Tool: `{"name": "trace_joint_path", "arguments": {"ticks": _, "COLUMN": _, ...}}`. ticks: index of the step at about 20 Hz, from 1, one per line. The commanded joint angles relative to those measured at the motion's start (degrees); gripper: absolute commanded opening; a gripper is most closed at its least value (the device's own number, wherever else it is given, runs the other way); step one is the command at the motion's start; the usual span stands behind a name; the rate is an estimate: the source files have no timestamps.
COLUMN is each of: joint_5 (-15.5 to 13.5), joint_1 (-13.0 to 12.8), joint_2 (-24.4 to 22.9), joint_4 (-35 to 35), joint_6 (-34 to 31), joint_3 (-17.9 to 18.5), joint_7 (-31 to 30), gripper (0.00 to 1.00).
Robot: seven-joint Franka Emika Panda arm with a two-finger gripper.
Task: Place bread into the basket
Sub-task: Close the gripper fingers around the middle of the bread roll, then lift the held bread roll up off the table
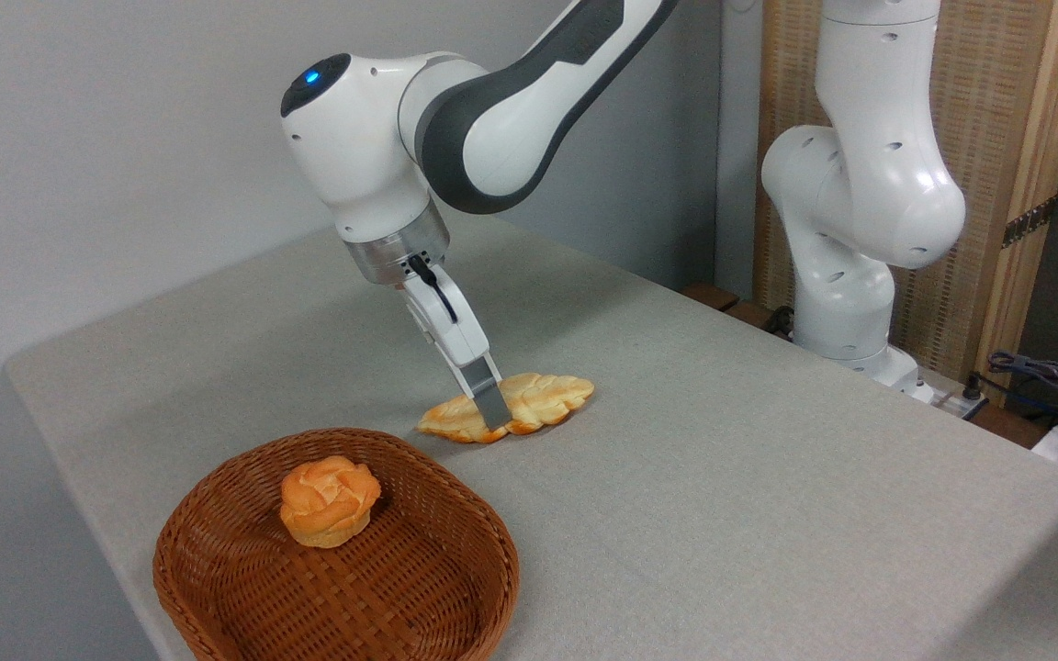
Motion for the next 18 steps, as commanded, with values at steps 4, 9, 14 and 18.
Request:
{"name": "trace_joint_path", "arguments": {"ticks": 4, "joint_5": -0.03, "joint_1": -0.38, "joint_2": -3.79, "joint_4": 0.38, "joint_6": -0.42, "joint_3": 0.91, "joint_7": 1.02, "gripper": 0.55}}
{"name": "trace_joint_path", "arguments": {"ticks": 9, "joint_5": -0.64, "joint_1": -0.12, "joint_2": -5.20, "joint_4": 4.41, "joint_6": 0.28, "joint_3": 1.35, "joint_7": 0.93, "gripper": 0.55}}
{"name": "trace_joint_path", "arguments": {"ticks": 14, "joint_5": -2.74, "joint_1": 0.24, "joint_2": -4.94, "joint_4": 8.29, "joint_6": 6.78, "joint_3": 6.18, "joint_7": 0.93, "gripper": 0.55}}
{"name": "trace_joint_path", "arguments": {"ticks": 18, "joint_5": -3.89, "joint_1": 0.24, "joint_2": -3.27, "joint_4": 9.61, "joint_6": 14.41, "joint_3": 10.05, "joint_7": 0.93, "gripper": 0.57}}
